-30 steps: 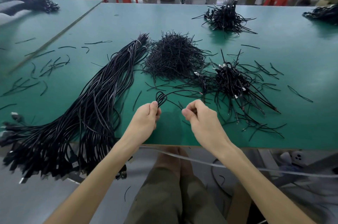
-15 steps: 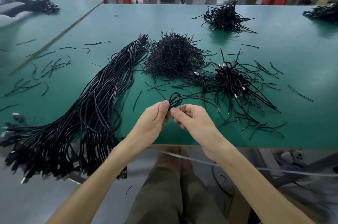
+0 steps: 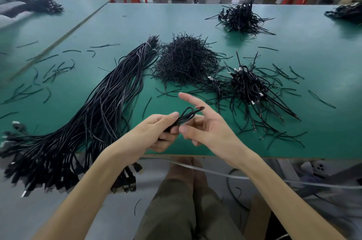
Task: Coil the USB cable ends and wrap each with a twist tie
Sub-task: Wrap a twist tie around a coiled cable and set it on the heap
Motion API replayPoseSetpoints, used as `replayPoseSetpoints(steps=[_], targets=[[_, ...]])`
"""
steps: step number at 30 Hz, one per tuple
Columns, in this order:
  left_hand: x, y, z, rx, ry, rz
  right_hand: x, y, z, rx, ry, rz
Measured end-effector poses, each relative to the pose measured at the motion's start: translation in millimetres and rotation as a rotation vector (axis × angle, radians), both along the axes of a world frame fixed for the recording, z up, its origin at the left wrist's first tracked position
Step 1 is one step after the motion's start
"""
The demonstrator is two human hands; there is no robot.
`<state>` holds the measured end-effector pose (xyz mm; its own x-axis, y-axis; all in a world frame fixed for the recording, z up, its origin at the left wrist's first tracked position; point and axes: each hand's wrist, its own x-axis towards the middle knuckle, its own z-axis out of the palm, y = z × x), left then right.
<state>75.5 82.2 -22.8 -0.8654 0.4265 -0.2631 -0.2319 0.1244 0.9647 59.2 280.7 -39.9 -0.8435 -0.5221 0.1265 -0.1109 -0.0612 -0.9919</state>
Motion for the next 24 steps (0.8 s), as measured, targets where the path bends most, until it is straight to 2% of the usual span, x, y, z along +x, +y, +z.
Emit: replayPoseSetpoints(steps=[3, 6, 10, 14, 20, 22, 24], targets=[[3, -1, 2, -0.064, -0.019, -0.031, 3, 0, 1, 0.091, 0.035, 0.053], [5, 6, 3, -0.085, -0.022, 0.028, 5, -2, -3, 0.149, 0.043, -0.041], [5, 17, -1, -0.103, -0.042, 0.229, 12, -7, -9, 0.352, 0.203, -0.248], [4, 25, -8, -0.111, 0.007, 0.378, 22, -19, -12, 0.35, 0.267, -0.352], [-1, 29, -9, -0.149, 0.046, 0.436, 20, -21, -10, 0.593, 0.512, -0.359], [0, 27, -10, -0.156, 0.034, 0.42, 20, -19, -9, 0.541, 0.51, -0.32], [2, 25, -12, -0.122, -0.022, 0.389, 20, -16, -7, 0.412, 0.406, -0.272]])
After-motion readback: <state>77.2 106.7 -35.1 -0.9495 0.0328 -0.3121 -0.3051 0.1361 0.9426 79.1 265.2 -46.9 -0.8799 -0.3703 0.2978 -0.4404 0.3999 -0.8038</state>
